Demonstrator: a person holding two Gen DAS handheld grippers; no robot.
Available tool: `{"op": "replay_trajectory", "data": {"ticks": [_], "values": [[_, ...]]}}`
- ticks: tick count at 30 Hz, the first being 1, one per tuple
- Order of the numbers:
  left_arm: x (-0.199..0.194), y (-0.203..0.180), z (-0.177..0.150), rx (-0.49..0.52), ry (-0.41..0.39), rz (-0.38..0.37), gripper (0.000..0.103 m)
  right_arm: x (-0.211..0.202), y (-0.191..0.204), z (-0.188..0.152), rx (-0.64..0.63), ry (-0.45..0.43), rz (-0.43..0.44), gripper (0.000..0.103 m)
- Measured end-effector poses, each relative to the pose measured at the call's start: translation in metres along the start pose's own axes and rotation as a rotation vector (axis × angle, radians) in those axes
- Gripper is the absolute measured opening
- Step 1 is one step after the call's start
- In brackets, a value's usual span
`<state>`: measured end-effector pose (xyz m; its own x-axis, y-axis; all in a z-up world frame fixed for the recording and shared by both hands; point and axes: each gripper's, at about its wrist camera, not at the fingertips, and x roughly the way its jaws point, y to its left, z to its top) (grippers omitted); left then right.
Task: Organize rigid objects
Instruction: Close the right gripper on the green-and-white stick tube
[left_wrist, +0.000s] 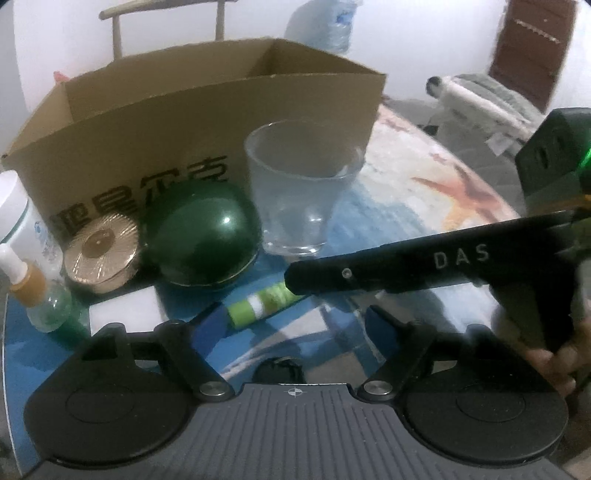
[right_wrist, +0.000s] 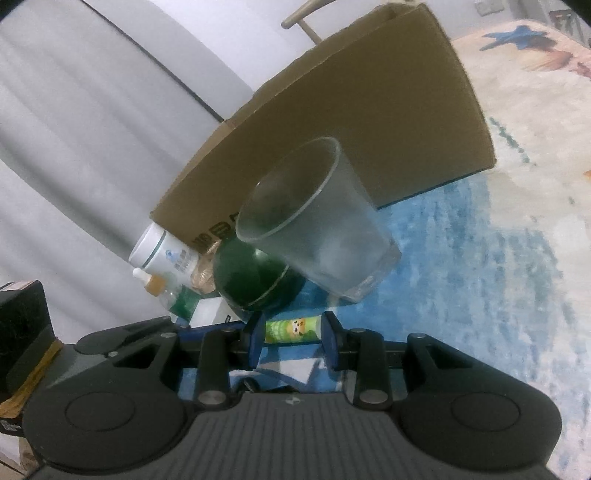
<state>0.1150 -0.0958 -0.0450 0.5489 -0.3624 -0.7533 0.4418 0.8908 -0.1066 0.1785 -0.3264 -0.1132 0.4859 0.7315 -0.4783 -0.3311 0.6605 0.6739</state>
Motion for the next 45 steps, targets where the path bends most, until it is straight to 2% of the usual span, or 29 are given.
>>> {"op": "replay_trajectory", "data": {"ticks": [2,8,19,25,26,30,35,37,39,41,45], "values": [[-0.001,-0.001,0.0,0.007,-0.004,0.013,0.081,-0.004,0.0,-0.001,-0.004,-0.006,-0.011,0.036],[0.011,0.002,0.001,0.007,0.032,0.058,0.066,-0.003,0.001,-0.004,-0.021,-0.011,-0.036,0.036],[0.011,0.002,0.0,0.024,0.037,0.095,0.064,-0.004,0.007,-0.009,-0.029,0.013,-0.033,0.036],[0.008,0.004,-0.001,0.021,0.029,0.108,0.055,-0.006,0.005,-0.01,-0.01,0.009,-0.033,0.036],[0.008,0.005,-0.001,0.02,0.027,0.107,0.05,-0.006,0.004,-0.01,-0.005,0.01,-0.028,0.036],[0.009,0.005,0.001,0.018,0.023,0.1,0.043,-0.006,0.003,-0.009,0.015,0.009,-0.001,0.036],[0.012,0.003,0.005,0.034,0.019,0.091,0.041,-0.006,-0.007,-0.006,0.089,0.007,0.022,0.036],[0.014,0.001,0.006,0.042,0.017,0.085,0.036,-0.009,-0.011,-0.006,0.114,0.004,0.027,0.036],[0.014,-0.001,0.007,0.047,0.015,0.078,0.023,-0.011,-0.014,-0.007,0.133,0.0,0.029,0.036],[0.015,-0.003,0.008,0.051,0.014,0.085,0.016,-0.014,-0.018,-0.008,0.148,0.001,0.037,0.036],[0.014,-0.001,0.008,0.029,0.013,0.083,0.015,-0.015,-0.022,-0.01,0.176,0.005,0.055,0.036]]}}
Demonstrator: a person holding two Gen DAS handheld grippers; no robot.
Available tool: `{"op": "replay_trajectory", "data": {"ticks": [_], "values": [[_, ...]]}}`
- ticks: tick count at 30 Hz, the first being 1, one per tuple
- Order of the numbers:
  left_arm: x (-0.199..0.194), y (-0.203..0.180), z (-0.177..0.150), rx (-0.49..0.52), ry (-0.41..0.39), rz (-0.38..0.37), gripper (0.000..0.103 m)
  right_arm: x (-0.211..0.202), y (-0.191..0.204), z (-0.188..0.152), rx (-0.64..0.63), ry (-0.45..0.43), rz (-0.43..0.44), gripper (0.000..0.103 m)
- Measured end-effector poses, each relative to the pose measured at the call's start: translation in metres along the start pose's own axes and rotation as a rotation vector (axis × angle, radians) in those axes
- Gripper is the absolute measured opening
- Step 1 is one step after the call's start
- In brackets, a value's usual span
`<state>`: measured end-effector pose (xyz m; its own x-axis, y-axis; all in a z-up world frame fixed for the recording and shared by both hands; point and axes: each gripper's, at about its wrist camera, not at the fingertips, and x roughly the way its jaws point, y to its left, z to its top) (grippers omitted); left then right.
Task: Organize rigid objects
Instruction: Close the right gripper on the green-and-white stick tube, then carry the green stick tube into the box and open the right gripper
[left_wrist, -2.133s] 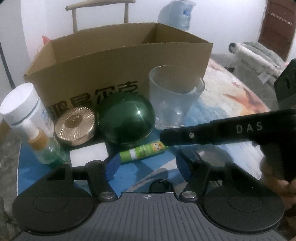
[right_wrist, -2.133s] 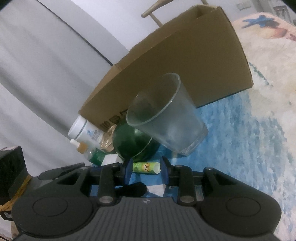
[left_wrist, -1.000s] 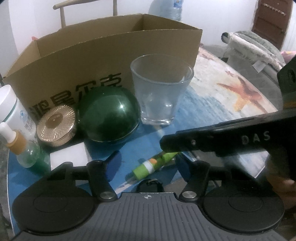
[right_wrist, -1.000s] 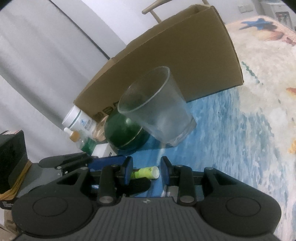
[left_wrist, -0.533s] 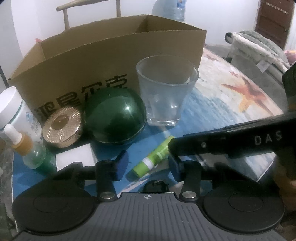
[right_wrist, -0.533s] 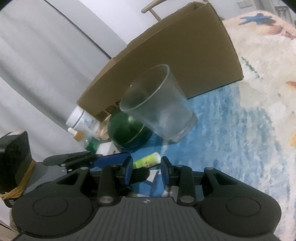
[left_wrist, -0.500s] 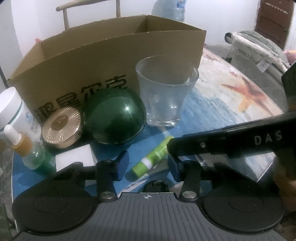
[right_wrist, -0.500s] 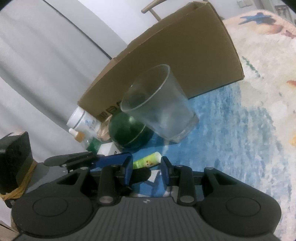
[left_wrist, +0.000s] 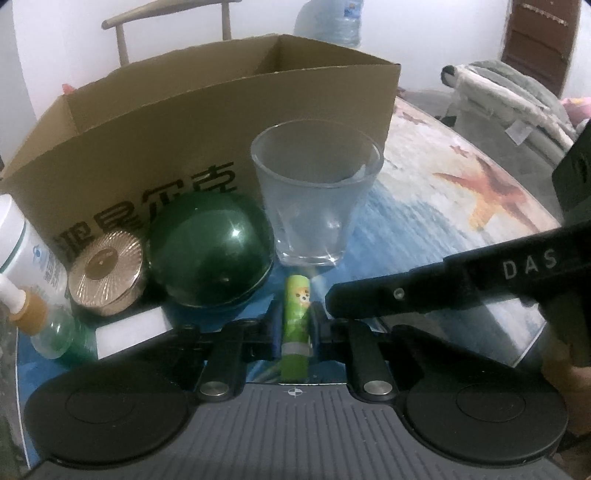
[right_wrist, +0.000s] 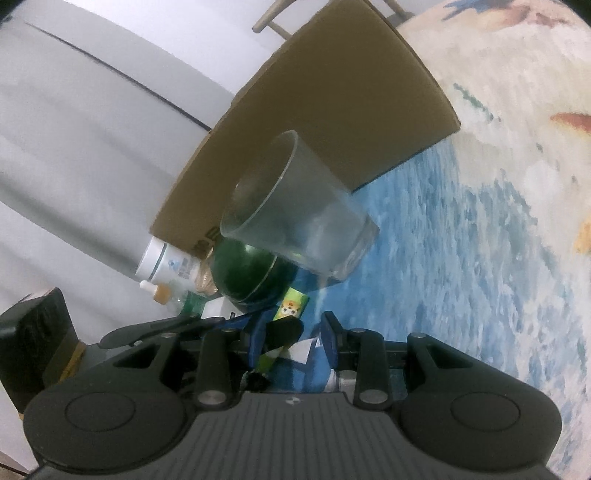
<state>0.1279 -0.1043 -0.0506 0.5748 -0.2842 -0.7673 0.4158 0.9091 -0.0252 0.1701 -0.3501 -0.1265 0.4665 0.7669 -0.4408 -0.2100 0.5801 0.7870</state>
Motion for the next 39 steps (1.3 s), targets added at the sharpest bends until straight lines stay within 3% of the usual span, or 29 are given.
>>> {"op": "replay_trajectory", "data": {"ticks": [13,20,26,28,33,39], "values": [[-0.041,-0.005,-0.005,-0.006,-0.1,-0.055,0.014,-0.012,-0.004,-0.004,0.145,-0.025,0.172,0.035],[-0.097,-0.003,0.008,0.015,-0.242,-0.027,0.014,-0.034,0.054,0.01,-0.016,-0.088,0.213,0.032],[-0.124,0.017,0.054,0.045,-0.355,0.063,0.014,-0.03,0.122,0.072,-0.234,-0.101,0.192,0.032],[-0.116,0.032,0.077,0.021,-0.337,0.077,0.014,-0.015,0.132,0.101,-0.261,-0.07,0.173,0.032],[-0.066,0.087,0.136,-0.087,-0.172,0.074,0.015,0.056,0.129,0.178,-0.226,0.067,0.078,0.032],[0.003,0.139,0.17,-0.176,0.023,0.12,0.015,0.15,0.1,0.232,-0.123,0.222,-0.022,0.032]]}}
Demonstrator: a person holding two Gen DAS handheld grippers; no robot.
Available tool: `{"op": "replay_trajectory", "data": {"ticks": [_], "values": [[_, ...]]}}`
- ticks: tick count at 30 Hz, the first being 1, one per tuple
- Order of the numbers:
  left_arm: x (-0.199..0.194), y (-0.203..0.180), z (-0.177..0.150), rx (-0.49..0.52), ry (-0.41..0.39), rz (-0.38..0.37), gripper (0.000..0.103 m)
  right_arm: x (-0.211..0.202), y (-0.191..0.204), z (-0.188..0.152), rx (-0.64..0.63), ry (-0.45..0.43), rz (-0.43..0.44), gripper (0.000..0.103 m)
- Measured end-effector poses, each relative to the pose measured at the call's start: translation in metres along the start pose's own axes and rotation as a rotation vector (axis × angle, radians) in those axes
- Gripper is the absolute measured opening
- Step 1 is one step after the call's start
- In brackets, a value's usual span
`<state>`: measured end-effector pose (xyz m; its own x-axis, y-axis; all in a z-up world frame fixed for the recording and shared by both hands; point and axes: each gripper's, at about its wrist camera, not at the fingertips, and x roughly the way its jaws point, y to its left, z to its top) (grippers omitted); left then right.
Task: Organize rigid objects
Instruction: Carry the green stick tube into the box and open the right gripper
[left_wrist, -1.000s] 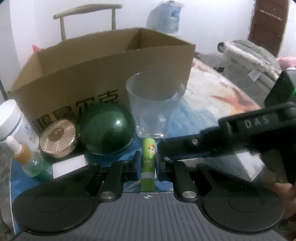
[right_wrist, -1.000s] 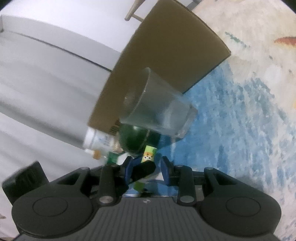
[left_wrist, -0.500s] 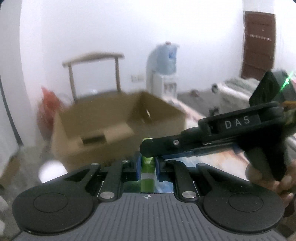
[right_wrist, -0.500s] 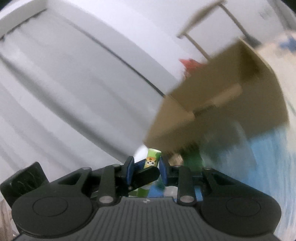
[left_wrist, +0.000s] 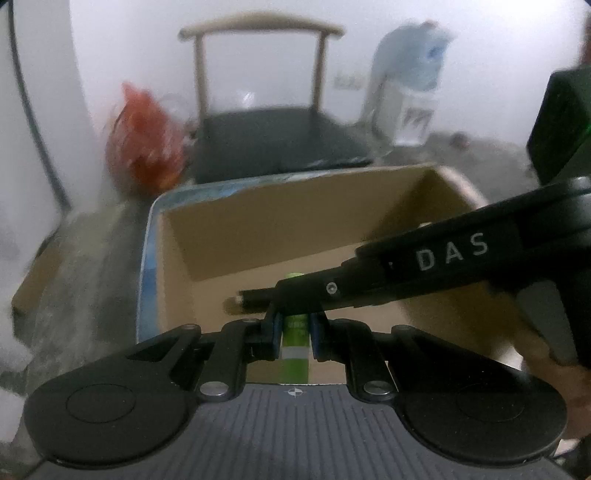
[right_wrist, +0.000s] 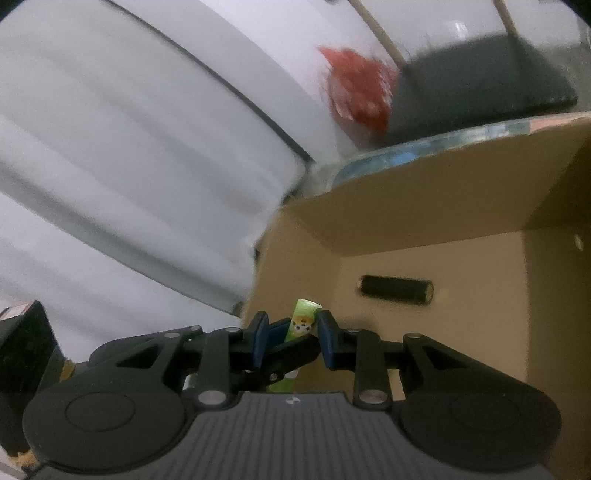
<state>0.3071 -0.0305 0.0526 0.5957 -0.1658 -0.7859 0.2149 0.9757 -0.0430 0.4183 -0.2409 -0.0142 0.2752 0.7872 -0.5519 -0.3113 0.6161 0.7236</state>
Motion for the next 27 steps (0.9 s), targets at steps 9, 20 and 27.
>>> {"op": "replay_trajectory", "data": {"ticks": [9,20,27], "values": [[0.03,0.024,0.013,-0.039,0.055,0.117,0.018,0.046,-0.021,0.024,0.071,0.076,-0.041,0.033],[-0.029,0.016,-0.002,-0.036,-0.042,0.073,0.019,-0.02,-0.02,0.002,0.052,-0.04,-0.017,0.033],[-0.116,0.004,-0.046,0.02,-0.219,0.013,0.022,-0.121,-0.005,-0.056,-0.028,-0.188,0.054,0.033]]}}
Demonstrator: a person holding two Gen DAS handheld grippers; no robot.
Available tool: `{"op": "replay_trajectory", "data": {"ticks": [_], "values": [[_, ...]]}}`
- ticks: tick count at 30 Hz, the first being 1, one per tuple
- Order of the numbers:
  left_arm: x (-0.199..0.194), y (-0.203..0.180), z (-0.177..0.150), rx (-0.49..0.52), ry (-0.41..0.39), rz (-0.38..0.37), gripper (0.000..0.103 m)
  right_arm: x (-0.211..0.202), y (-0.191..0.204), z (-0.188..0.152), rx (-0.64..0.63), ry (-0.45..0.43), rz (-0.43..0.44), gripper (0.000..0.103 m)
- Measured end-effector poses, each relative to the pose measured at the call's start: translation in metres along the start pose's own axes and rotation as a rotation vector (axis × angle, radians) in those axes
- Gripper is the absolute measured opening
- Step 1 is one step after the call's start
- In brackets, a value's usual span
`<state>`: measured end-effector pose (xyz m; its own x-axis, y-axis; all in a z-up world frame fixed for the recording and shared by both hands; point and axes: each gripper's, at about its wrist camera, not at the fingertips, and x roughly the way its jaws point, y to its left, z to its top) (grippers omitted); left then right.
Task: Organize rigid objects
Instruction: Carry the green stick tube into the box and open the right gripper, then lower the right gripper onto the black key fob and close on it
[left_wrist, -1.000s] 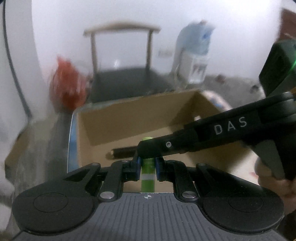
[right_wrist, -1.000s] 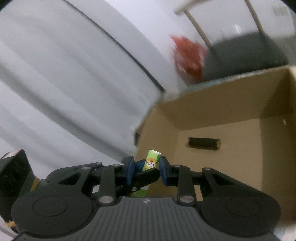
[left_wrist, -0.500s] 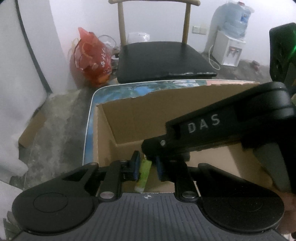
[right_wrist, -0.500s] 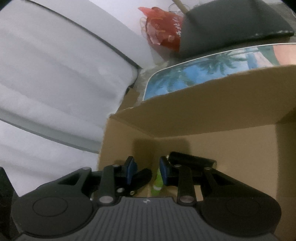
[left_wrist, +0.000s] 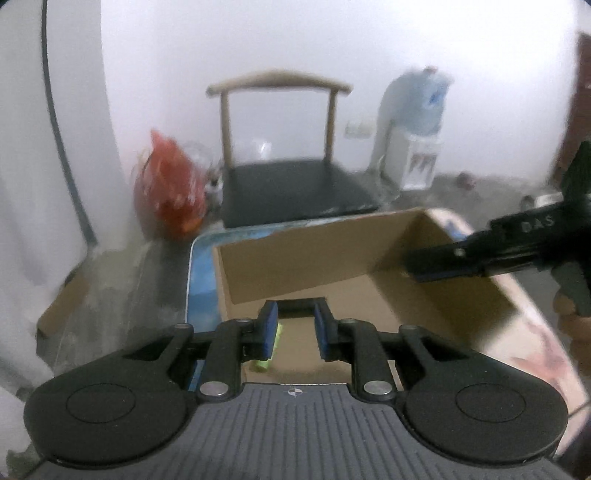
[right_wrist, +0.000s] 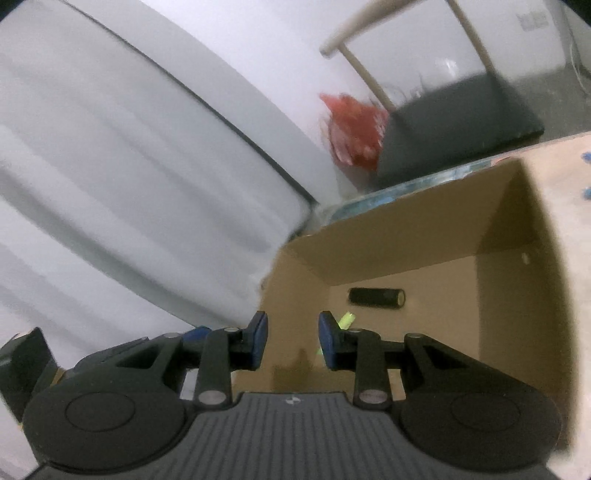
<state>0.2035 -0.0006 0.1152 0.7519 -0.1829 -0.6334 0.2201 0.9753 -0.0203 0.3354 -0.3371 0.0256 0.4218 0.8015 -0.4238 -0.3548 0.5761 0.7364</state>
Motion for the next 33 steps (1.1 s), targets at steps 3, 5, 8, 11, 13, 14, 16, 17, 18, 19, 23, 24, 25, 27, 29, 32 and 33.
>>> {"op": "replay_trajectory", "data": {"ticks": [3,5,8,11,13,14,16,17,18,19,23,24,25,27,29,32,33], "values": [[-0.035,-0.003,-0.024,0.006,-0.055,-0.041,0.03,-0.044,0.011,-0.03,-0.041,-0.047,0.036,0.033],[-0.051,-0.006,-0.043,0.01,-0.076,-0.061,0.033,-0.071,0.016,-0.054,-0.064,-0.073,0.055,0.033],[-0.06,-0.01,-0.072,0.009,-0.064,-0.094,0.034,-0.094,0.012,-0.094,-0.066,-0.107,0.075,0.033],[-0.054,-0.011,-0.099,-0.034,-0.011,-0.154,0.034,-0.101,0.0,-0.127,-0.043,-0.132,0.067,0.033],[-0.049,-0.011,-0.116,-0.059,0.021,-0.188,0.034,-0.095,-0.01,-0.145,-0.011,-0.128,0.059,0.033],[-0.044,-0.013,-0.123,-0.06,0.038,-0.201,0.034,-0.091,-0.015,-0.152,0.006,-0.119,0.057,0.033],[-0.032,-0.017,-0.136,-0.054,0.084,-0.227,0.034,-0.081,-0.024,-0.172,0.039,-0.083,0.043,0.033],[-0.027,-0.019,-0.142,-0.056,0.109,-0.242,0.034,-0.075,-0.027,-0.18,0.053,-0.06,0.031,0.033],[-0.019,-0.021,-0.147,-0.058,0.137,-0.263,0.034,-0.065,-0.032,-0.188,0.072,-0.027,0.018,0.033],[-0.012,-0.024,-0.152,-0.059,0.167,-0.286,0.034,-0.056,-0.035,-0.193,0.086,0.001,0.009,0.033],[0.006,-0.037,-0.176,-0.044,0.253,-0.348,0.034,-0.026,-0.044,-0.218,0.147,0.105,-0.013,0.033],[0.009,-0.041,-0.18,-0.037,0.267,-0.355,0.034,-0.022,-0.045,-0.222,0.153,0.12,-0.017,0.033],[0.012,-0.044,-0.184,-0.029,0.279,-0.359,0.034,-0.015,-0.045,-0.226,0.159,0.14,-0.027,0.033],[0.018,-0.049,-0.188,-0.016,0.301,-0.356,0.034,-0.004,-0.044,-0.23,0.15,0.166,-0.046,0.032],[0.023,-0.054,-0.19,0.006,0.31,-0.341,0.034,-0.002,-0.037,-0.234,0.139,0.167,-0.043,0.032],[0.021,-0.059,-0.195,0.043,0.3,-0.343,0.034,0.005,-0.03,-0.233,0.103,0.159,-0.062,0.032],[0.02,-0.061,-0.197,0.058,0.296,-0.344,0.034,0.009,-0.028,-0.233,0.093,0.159,-0.067,0.032]]}}
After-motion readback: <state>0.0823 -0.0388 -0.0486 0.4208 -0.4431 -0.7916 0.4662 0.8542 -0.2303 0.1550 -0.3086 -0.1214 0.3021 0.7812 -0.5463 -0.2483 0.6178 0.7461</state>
